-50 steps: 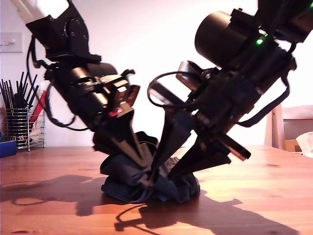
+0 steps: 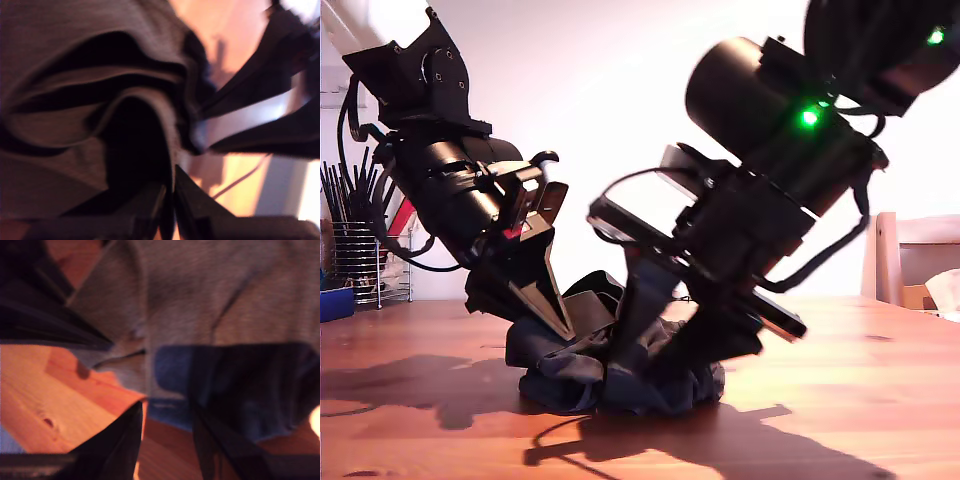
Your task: Fold the underwear in front of you. After folding it, place it to the right side.
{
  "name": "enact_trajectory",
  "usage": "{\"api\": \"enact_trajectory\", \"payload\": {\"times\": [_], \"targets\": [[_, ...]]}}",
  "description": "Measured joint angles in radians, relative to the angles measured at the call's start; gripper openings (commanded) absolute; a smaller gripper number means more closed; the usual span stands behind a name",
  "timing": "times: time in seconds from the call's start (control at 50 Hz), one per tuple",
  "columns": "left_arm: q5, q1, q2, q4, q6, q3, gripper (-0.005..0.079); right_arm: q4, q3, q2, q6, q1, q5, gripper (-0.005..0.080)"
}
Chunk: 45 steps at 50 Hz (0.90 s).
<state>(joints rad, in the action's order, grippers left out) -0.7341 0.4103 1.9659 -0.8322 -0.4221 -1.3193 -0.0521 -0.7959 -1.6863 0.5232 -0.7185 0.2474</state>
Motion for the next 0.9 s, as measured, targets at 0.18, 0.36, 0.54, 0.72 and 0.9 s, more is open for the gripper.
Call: {"api": "enact_trajectory", "payload": {"times": [0.18,0.36,0.54,0.72,0.9], "targets": [[-0.001,-0.001,0.0,-0.011,-0.023,0.0,-0.0023,0.005,-0.035,0.0,0.0,-0.01,0.008,0.0283],[0.003,-0.019,0.0,-0.036,-0.034,0.0,-0.0023,0.019,-0.073,0.0,-0.001,-0.013,-0.008,0.0283],[0.003,-0.034,0.0,-0.063,-0.058,0.0,-0.0023,0.016,-0.074,-0.022,-0.002,-0.026,-0.027,0.0285],[0.002,-0.04,0.0,-0.076,-0.06,0.0,-0.0023,0.095,-0.137,-0.135,-0.002,-0.049,-0.062,0.0303],[0.003,-0.04,0.0,-0.08,-0.064,0.0,-0.0023,0.282,-0.27,-0.152,-0.072,-0.076,-0.169,0.0306]]}}
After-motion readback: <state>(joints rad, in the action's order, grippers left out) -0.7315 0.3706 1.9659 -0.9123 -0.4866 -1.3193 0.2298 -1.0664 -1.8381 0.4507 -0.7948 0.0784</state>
